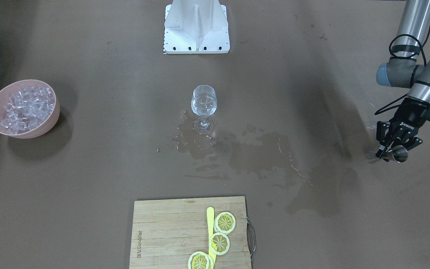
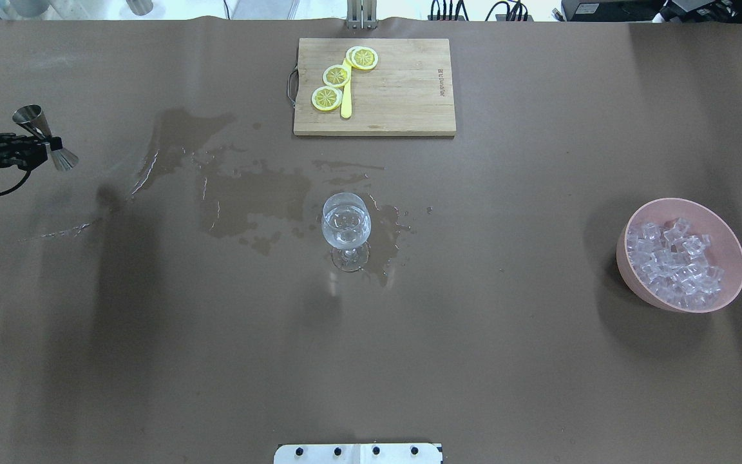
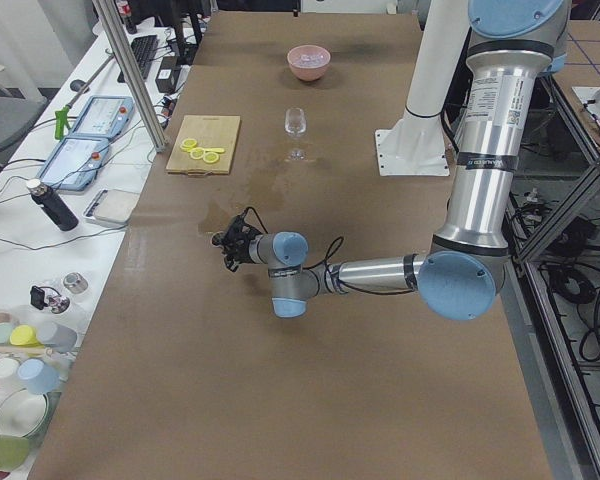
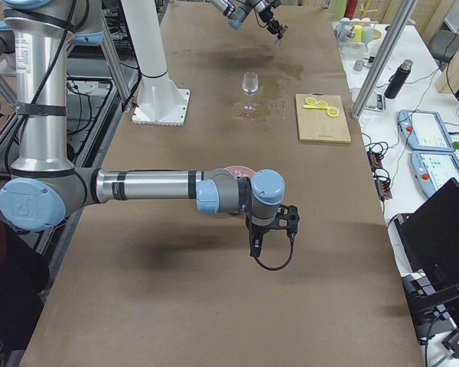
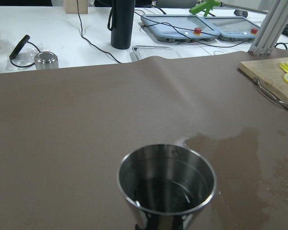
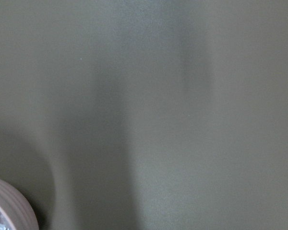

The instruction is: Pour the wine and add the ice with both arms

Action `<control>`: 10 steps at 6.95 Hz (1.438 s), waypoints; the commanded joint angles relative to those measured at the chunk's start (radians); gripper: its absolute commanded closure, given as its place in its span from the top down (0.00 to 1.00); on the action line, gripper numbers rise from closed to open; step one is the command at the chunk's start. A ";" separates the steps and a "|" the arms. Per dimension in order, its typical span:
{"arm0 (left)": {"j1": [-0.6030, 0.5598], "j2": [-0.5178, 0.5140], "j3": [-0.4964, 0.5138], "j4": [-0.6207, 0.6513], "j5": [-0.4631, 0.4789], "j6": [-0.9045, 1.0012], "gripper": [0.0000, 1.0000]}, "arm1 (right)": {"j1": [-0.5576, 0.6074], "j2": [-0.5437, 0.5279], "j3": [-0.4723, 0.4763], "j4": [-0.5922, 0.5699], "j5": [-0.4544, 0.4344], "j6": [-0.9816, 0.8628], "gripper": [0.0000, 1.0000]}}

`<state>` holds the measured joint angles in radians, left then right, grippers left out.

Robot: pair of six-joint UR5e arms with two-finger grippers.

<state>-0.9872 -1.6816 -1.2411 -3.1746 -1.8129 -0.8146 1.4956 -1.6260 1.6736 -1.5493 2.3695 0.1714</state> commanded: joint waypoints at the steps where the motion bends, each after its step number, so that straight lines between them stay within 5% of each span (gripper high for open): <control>1: -0.001 0.000 -0.044 0.054 0.042 0.002 0.00 | 0.000 0.002 0.008 0.000 0.000 0.005 1.00; 10: 0.007 -0.141 -0.118 0.182 0.029 0.156 0.00 | 0.092 -0.054 0.043 -0.011 -0.012 0.028 1.00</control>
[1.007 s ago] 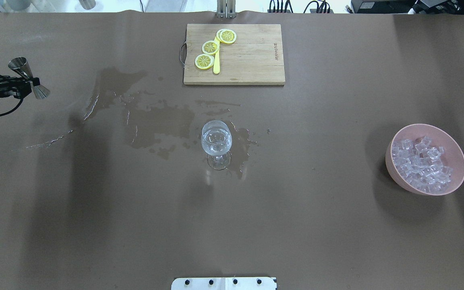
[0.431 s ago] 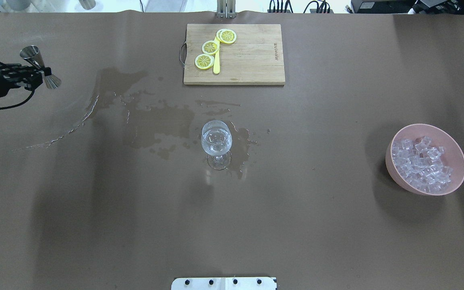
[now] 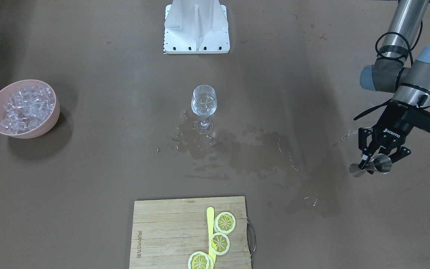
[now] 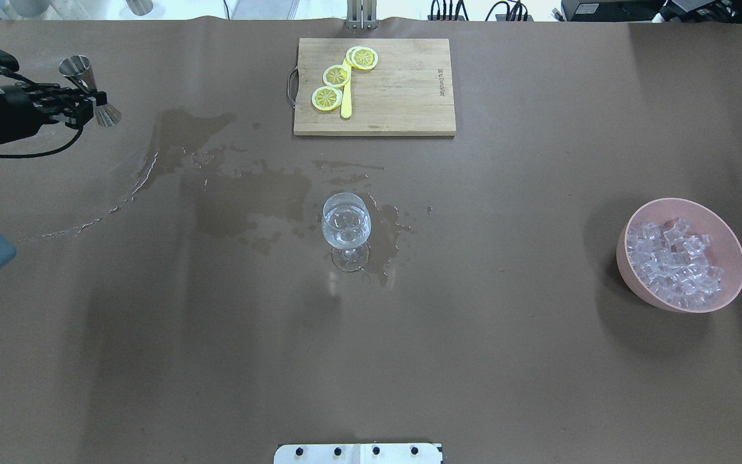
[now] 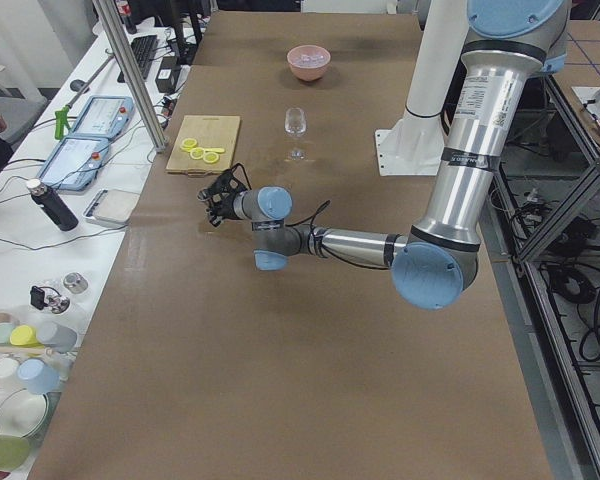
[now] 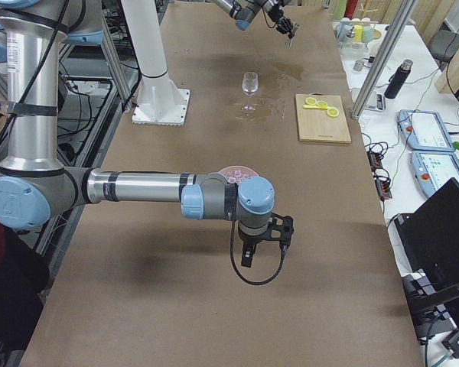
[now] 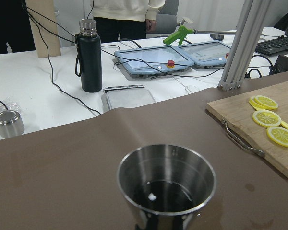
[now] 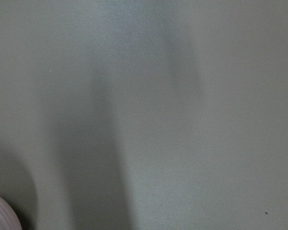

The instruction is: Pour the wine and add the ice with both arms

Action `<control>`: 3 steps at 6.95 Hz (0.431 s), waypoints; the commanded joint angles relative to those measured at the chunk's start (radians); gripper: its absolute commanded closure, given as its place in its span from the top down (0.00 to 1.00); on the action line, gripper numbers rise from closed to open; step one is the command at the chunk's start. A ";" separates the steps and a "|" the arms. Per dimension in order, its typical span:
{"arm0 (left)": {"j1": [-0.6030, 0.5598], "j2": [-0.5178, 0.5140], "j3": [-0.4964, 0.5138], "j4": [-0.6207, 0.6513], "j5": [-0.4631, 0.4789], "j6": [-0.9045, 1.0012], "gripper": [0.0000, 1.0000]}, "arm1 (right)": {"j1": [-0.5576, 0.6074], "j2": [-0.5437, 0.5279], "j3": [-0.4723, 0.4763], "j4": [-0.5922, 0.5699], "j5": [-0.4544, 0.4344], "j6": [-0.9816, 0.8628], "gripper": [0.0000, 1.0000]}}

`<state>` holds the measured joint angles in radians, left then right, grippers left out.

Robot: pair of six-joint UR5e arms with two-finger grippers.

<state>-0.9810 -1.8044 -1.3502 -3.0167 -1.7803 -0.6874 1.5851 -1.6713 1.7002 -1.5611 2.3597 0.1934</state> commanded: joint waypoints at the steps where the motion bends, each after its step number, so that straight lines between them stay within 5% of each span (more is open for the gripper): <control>1: 0.005 -0.032 -0.027 0.056 -0.010 0.069 0.00 | 0.003 -0.010 0.018 0.001 -0.003 0.008 1.00; 3: 0.016 -0.046 -0.111 0.164 -0.013 0.144 0.00 | 0.003 -0.012 0.016 0.001 -0.003 0.011 1.00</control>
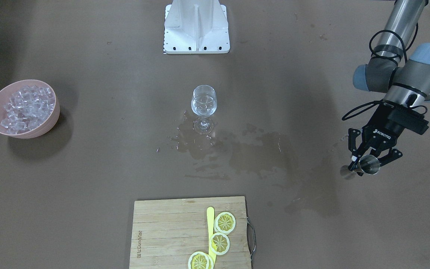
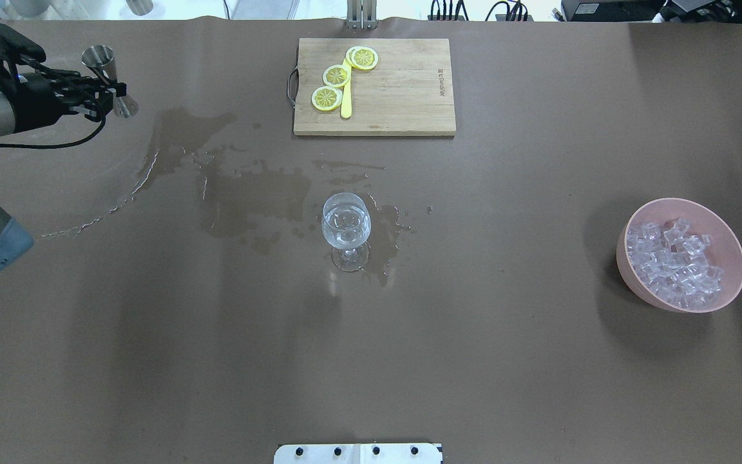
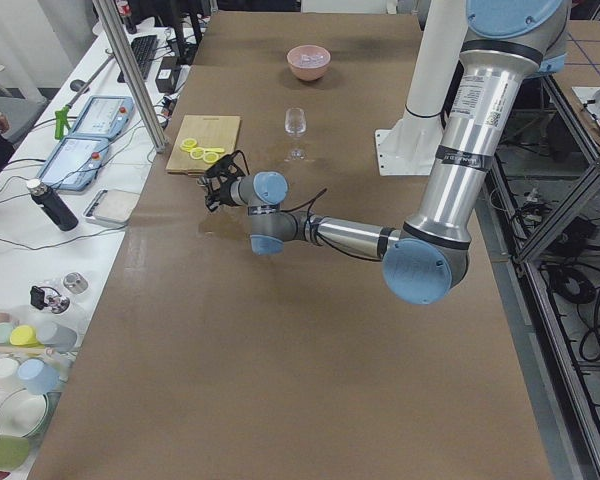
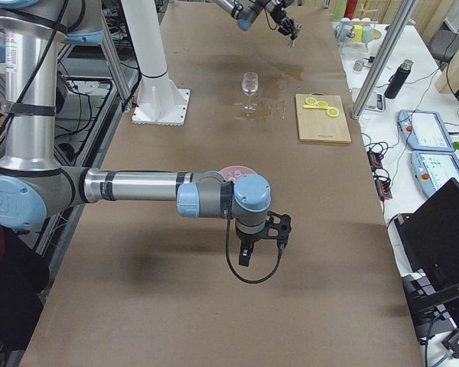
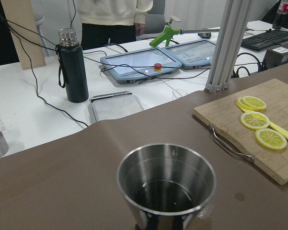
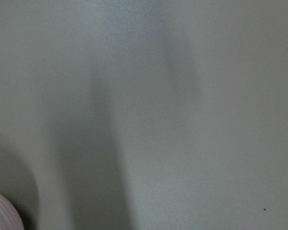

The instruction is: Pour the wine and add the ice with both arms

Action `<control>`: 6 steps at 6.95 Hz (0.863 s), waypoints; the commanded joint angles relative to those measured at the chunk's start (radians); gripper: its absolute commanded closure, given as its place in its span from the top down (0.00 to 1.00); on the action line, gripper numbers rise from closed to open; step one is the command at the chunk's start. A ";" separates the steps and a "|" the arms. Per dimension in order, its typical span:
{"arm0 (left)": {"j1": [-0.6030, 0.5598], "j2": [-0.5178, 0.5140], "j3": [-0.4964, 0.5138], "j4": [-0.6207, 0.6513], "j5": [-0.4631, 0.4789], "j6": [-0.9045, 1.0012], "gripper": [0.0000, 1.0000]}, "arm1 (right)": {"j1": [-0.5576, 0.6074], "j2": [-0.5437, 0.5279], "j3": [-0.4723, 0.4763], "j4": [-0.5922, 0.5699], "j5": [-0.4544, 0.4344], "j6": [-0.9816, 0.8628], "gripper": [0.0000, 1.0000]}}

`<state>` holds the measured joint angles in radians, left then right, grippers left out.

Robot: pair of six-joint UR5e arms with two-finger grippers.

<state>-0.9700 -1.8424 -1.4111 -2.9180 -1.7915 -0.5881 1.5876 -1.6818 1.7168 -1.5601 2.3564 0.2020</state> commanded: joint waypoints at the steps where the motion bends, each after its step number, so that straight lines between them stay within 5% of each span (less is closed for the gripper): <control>1: 0.026 -0.009 -0.086 0.101 0.003 0.080 0.00 | 0.002 -0.002 0.000 0.000 0.000 0.022 1.00; 6: 0.105 -0.099 -0.092 0.129 0.011 0.152 0.00 | 0.038 -0.033 -0.003 0.000 -0.037 0.023 1.00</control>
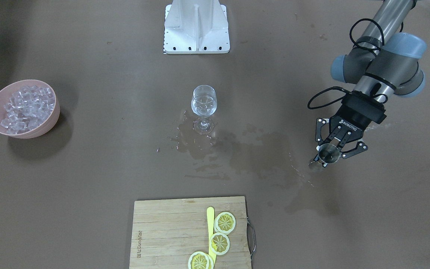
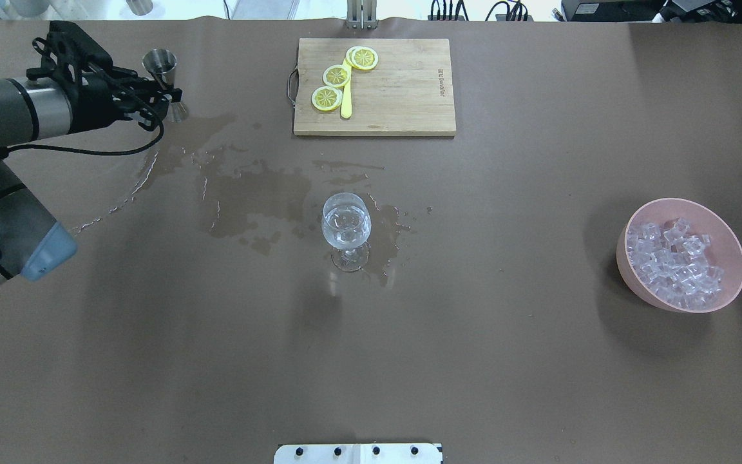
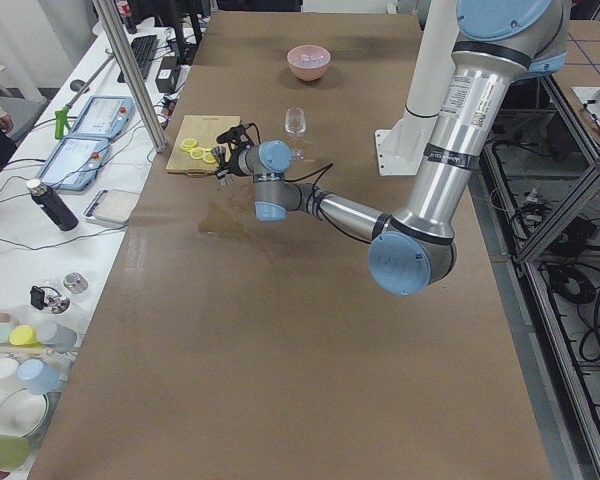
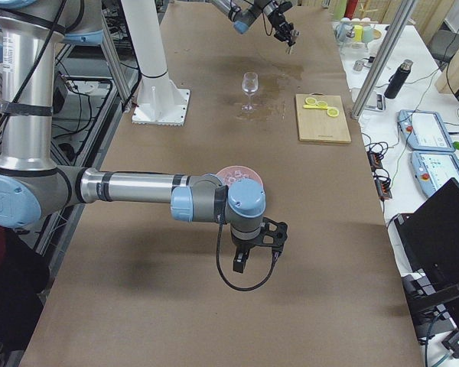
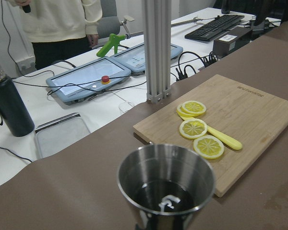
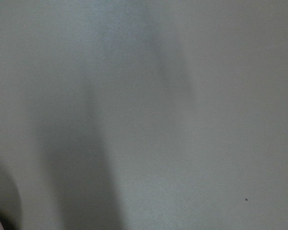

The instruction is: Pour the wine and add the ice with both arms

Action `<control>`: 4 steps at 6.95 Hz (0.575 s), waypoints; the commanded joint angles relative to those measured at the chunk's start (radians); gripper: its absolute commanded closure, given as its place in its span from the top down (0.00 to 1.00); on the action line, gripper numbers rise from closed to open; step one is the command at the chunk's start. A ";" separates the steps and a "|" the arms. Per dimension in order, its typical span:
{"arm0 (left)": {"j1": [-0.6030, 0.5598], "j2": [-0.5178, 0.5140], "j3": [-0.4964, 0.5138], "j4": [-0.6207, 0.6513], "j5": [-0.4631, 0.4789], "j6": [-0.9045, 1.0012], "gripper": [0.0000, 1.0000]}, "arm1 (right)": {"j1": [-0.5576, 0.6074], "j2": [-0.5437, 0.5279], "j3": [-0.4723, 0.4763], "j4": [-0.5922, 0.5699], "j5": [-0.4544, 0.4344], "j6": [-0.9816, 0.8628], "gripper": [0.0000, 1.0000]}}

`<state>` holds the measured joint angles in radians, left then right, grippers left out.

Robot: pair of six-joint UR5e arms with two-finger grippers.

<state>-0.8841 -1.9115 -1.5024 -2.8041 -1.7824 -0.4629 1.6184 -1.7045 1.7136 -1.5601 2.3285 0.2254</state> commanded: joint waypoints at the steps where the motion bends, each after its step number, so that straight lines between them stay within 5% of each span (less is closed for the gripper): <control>1: 0.031 -0.056 -0.002 0.040 0.001 0.030 0.00 | 0.011 -0.012 0.000 0.000 -0.009 0.000 1.00; 4: 0.051 -0.102 -0.004 0.060 0.001 0.106 0.00 | 0.023 -0.012 0.001 -0.002 -0.009 0.000 1.00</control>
<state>-0.8393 -1.9966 -1.5053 -2.7553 -1.7813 -0.4069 1.6375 -1.7156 1.7148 -1.5614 2.3195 0.2255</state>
